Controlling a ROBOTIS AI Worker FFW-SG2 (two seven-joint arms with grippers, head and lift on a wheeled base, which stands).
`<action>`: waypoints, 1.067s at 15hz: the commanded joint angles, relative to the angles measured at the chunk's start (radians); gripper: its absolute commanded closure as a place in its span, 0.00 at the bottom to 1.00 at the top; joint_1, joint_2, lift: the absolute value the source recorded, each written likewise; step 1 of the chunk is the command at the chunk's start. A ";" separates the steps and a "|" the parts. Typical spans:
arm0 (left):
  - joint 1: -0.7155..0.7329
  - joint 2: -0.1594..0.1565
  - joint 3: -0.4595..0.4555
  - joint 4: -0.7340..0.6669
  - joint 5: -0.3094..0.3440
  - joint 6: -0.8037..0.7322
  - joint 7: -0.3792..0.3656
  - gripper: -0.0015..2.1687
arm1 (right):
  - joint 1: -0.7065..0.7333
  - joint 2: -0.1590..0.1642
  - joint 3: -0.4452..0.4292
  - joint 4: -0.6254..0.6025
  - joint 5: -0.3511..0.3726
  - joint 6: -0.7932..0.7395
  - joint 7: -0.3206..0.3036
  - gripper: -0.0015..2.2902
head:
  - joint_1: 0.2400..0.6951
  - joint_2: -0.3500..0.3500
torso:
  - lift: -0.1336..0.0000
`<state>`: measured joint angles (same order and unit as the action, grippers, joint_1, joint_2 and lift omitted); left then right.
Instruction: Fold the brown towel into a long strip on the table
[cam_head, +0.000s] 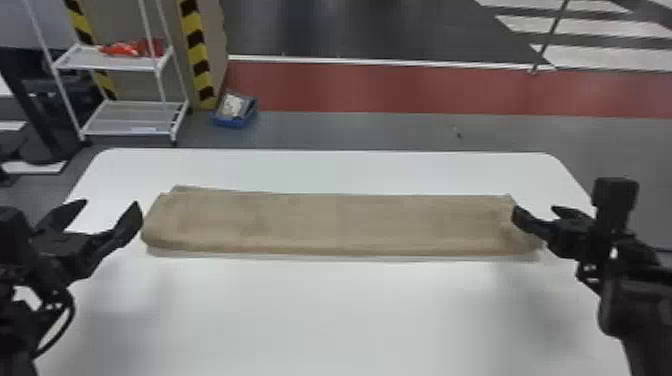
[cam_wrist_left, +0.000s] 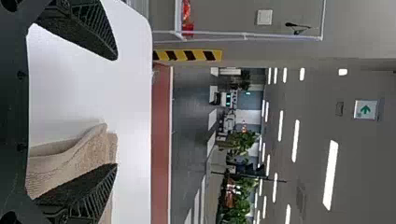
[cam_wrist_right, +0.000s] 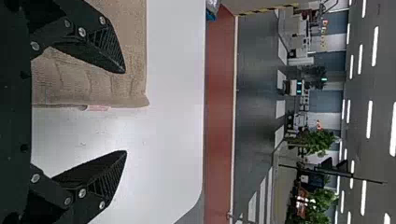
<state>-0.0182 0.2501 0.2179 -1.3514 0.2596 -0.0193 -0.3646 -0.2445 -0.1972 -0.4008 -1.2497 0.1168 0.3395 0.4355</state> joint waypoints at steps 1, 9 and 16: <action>0.018 0.001 0.020 -0.014 0.047 0.043 -0.027 0.02 | 0.042 0.001 -0.015 -0.025 -0.017 0.010 0.000 0.04 | 1.00 0.40 | 0.08; 0.146 -0.006 0.024 -0.242 0.047 0.279 0.015 0.01 | 0.162 0.001 -0.038 -0.197 -0.048 0.089 0.063 0.04 | 1.00 0.37 | 0.08; 0.414 -0.103 0.038 -0.558 0.041 0.163 0.110 0.01 | 0.436 0.119 0.017 -0.606 -0.177 0.080 0.075 0.03 | 1.00 0.41 | 0.08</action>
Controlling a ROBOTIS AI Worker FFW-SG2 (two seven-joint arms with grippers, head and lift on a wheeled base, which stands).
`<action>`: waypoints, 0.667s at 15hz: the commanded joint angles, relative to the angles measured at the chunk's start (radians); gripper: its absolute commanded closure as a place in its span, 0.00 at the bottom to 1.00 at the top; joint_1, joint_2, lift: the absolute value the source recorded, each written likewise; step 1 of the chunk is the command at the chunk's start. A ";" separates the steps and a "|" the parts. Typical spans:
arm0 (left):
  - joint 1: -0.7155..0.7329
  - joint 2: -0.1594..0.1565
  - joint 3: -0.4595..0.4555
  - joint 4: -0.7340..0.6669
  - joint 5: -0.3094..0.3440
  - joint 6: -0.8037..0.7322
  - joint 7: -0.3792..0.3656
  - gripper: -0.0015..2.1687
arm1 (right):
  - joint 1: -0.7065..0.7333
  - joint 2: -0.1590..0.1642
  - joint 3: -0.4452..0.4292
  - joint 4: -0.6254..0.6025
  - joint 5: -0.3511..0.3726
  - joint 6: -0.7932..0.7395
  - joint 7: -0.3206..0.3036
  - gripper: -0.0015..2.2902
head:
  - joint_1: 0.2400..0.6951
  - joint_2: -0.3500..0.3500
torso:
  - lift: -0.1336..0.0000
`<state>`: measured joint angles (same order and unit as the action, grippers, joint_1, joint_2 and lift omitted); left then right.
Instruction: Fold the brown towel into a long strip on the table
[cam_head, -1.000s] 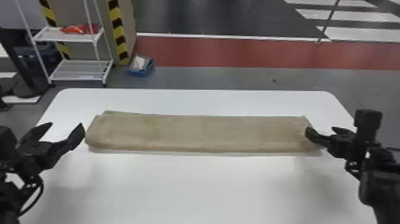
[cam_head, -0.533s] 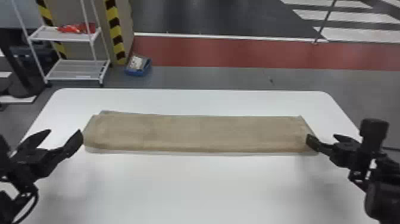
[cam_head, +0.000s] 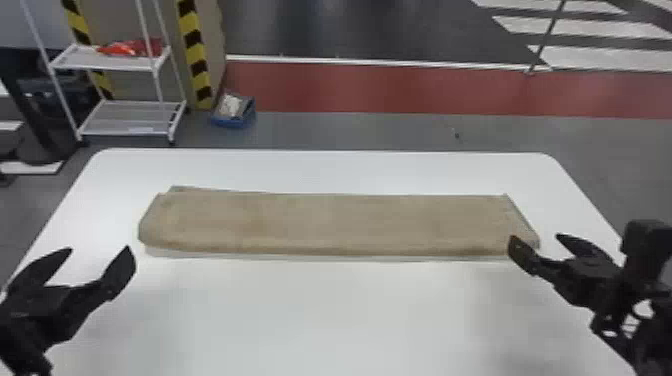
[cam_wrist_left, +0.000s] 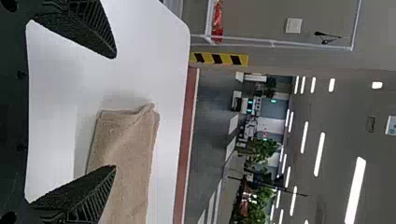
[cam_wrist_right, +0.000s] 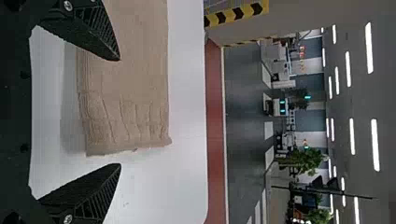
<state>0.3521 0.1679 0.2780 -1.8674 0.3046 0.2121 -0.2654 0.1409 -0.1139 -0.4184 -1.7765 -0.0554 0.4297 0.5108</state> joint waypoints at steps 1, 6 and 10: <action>0.068 -0.028 -0.051 -0.056 -0.015 -0.142 0.034 0.01 | 0.080 0.057 0.073 -0.124 -0.004 -0.016 0.000 0.04 | 1.00 0.42 | 0.08; 0.197 -0.042 -0.200 -0.171 -0.122 -0.326 0.178 0.01 | 0.226 0.115 0.288 -0.219 0.062 -0.259 -0.098 0.04 | 1.00 0.54 | 0.08; 0.265 -0.067 -0.217 -0.196 -0.162 -0.394 0.209 0.01 | 0.345 0.115 0.356 -0.284 0.062 -0.375 -0.150 0.04 | 1.00 0.59 | 0.08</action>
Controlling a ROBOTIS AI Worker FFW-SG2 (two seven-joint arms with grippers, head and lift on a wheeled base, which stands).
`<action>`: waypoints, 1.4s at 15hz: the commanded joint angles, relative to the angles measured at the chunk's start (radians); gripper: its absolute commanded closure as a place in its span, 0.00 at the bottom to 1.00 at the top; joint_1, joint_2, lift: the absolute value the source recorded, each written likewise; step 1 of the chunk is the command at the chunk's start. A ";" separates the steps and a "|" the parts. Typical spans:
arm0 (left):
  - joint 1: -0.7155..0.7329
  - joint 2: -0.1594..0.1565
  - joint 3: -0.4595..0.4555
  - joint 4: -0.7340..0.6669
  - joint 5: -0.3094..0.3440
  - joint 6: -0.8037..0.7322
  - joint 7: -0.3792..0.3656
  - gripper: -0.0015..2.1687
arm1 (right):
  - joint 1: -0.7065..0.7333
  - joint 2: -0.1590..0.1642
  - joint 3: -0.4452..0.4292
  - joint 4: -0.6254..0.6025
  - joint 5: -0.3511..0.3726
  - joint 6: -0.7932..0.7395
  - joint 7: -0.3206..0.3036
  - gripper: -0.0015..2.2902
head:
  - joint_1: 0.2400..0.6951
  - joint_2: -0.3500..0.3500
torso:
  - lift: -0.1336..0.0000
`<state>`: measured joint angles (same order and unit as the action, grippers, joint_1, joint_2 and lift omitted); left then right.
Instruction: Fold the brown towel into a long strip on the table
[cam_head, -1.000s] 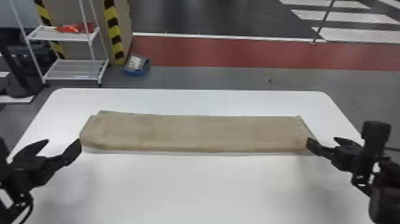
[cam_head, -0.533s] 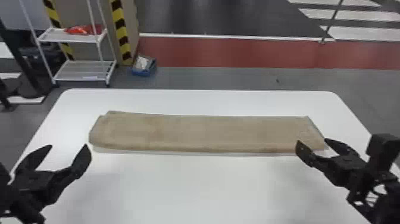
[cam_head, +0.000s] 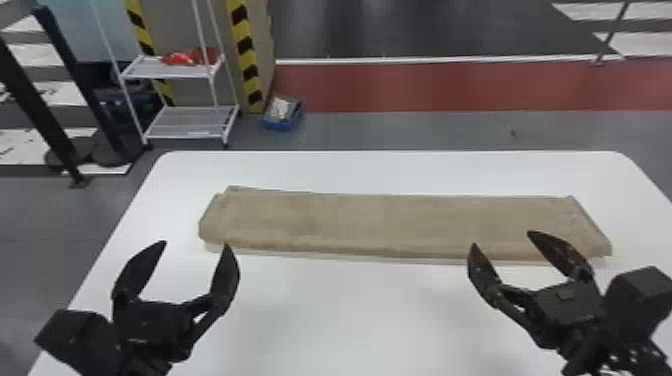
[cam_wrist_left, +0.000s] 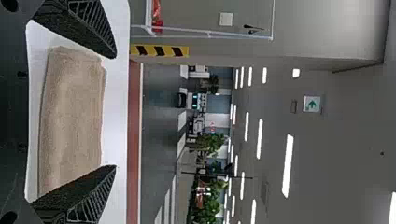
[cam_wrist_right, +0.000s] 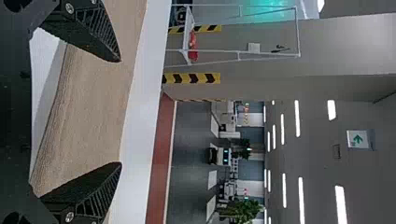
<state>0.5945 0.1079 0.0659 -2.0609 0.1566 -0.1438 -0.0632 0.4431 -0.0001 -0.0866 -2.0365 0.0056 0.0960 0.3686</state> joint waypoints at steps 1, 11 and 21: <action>0.036 -0.008 -0.006 -0.002 -0.014 -0.047 0.013 0.01 | 0.069 0.001 0.031 -0.028 0.001 -0.075 -0.019 0.04 | 1.00 0.60 | 0.08; 0.037 -0.005 -0.064 -0.015 -0.106 -0.044 0.065 0.01 | 0.209 0.001 0.080 -0.082 -0.038 -0.167 -0.083 0.04 | 1.00 0.64 | 0.08; 0.074 -0.004 -0.092 -0.067 -0.121 -0.032 0.077 0.01 | 0.238 0.001 0.087 -0.111 -0.070 -0.161 -0.112 0.04 | 1.00 0.59 | 0.08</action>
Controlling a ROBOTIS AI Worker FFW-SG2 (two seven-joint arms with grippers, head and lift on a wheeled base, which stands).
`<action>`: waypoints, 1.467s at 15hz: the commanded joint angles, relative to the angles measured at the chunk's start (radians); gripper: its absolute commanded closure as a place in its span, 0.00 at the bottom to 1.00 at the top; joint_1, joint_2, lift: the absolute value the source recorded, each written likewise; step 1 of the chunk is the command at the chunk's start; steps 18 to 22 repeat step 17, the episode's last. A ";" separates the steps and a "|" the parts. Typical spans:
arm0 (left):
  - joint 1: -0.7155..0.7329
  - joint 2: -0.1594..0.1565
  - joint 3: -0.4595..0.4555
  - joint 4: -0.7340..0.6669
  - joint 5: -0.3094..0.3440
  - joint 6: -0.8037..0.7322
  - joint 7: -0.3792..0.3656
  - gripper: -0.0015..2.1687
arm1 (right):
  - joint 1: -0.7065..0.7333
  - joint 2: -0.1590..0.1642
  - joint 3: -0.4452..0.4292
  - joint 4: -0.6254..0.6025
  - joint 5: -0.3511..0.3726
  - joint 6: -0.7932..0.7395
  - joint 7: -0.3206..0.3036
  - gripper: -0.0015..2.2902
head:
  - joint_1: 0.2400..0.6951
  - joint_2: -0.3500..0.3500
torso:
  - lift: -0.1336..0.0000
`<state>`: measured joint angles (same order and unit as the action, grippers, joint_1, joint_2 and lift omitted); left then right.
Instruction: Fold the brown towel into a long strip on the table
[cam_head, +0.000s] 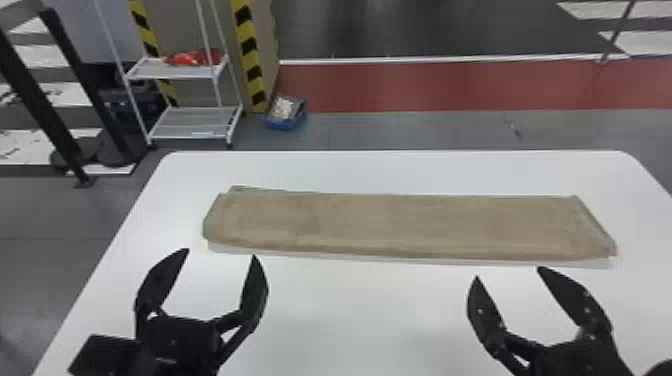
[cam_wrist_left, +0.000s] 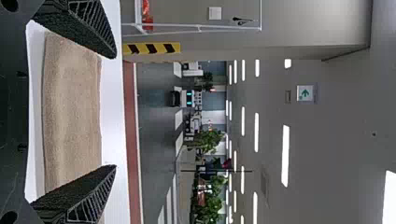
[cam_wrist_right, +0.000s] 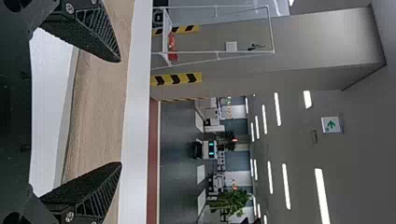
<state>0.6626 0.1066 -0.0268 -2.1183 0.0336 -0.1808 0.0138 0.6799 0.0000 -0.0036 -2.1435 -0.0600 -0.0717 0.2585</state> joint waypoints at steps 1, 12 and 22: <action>0.008 -0.004 0.001 -0.022 0.002 0.033 0.000 0.01 | 0.000 0.001 0.008 -0.004 -0.003 0.004 -0.010 0.04 | 1.00 0.59 | 0.08; 0.005 -0.007 -0.038 -0.042 -0.014 0.076 0.034 0.02 | 0.020 0.001 0.034 -0.033 -0.003 -0.003 -0.039 0.04 | 1.00 0.58 | 0.08; 0.008 -0.007 -0.041 -0.043 -0.015 0.073 0.043 0.02 | 0.017 0.001 0.036 -0.032 -0.032 -0.003 -0.041 0.04 | 1.00 0.58 | 0.08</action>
